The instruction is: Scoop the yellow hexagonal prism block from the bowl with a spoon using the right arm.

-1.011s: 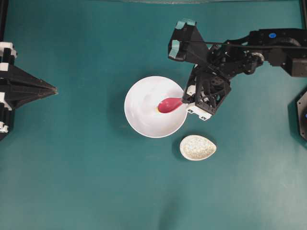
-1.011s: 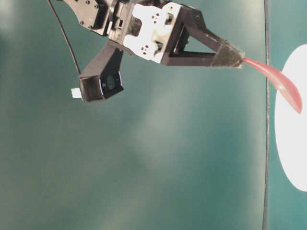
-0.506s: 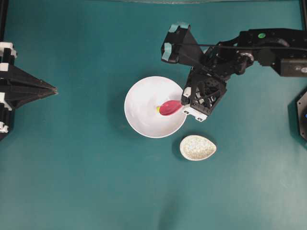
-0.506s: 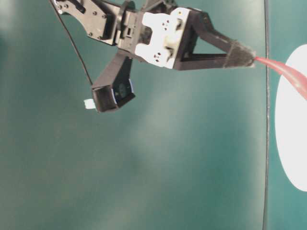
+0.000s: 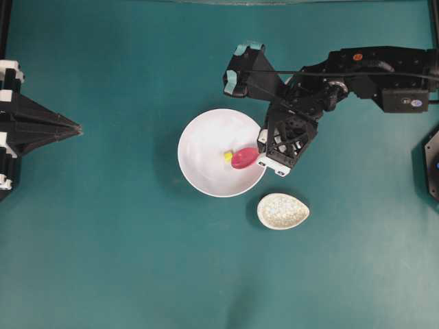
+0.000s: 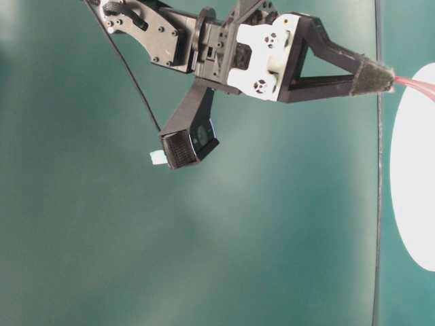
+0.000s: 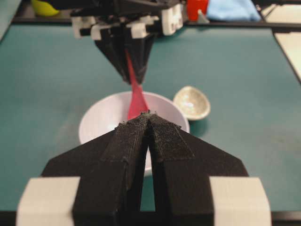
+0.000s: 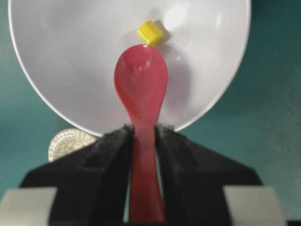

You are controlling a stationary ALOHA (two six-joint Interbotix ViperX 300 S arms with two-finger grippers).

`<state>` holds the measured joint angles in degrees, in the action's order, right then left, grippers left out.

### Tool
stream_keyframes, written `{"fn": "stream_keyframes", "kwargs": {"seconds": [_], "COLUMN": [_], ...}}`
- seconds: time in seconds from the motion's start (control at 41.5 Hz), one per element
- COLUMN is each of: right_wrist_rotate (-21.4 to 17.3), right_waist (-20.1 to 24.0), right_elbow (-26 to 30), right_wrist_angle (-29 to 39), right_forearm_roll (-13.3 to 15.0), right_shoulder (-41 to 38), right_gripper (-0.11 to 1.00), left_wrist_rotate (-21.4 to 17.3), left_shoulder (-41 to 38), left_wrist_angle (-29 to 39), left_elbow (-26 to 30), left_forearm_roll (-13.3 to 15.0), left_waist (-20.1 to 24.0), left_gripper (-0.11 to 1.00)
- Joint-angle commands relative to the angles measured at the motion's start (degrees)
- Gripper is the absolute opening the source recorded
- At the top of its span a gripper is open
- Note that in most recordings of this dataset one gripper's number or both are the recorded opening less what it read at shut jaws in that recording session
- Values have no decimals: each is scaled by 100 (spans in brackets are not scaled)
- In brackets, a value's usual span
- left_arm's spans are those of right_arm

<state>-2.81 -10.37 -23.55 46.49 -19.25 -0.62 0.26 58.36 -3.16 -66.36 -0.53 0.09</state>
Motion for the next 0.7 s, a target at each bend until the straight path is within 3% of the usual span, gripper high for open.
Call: {"fn": "stream_keyframes", "kwargs": {"seconds": [0.0,0.674], "right_wrist_rotate": [-9,9], "right_waist": [-9,-9], "right_elbow": [114,114], "right_wrist_angle": [-26,-545], "right_forearm_roll": [9,141], "right_shoulder": [79,-149], "right_gripper": [25,25], "left_wrist_rotate": [9,9], "left_shoulder": [-26,-26], "left_wrist_angle": [-26,-26], "left_elbow": [176,176], "left_forearm_roll": [-9,-9], "left_waist": [9,9], "left_gripper": [2,2]}}
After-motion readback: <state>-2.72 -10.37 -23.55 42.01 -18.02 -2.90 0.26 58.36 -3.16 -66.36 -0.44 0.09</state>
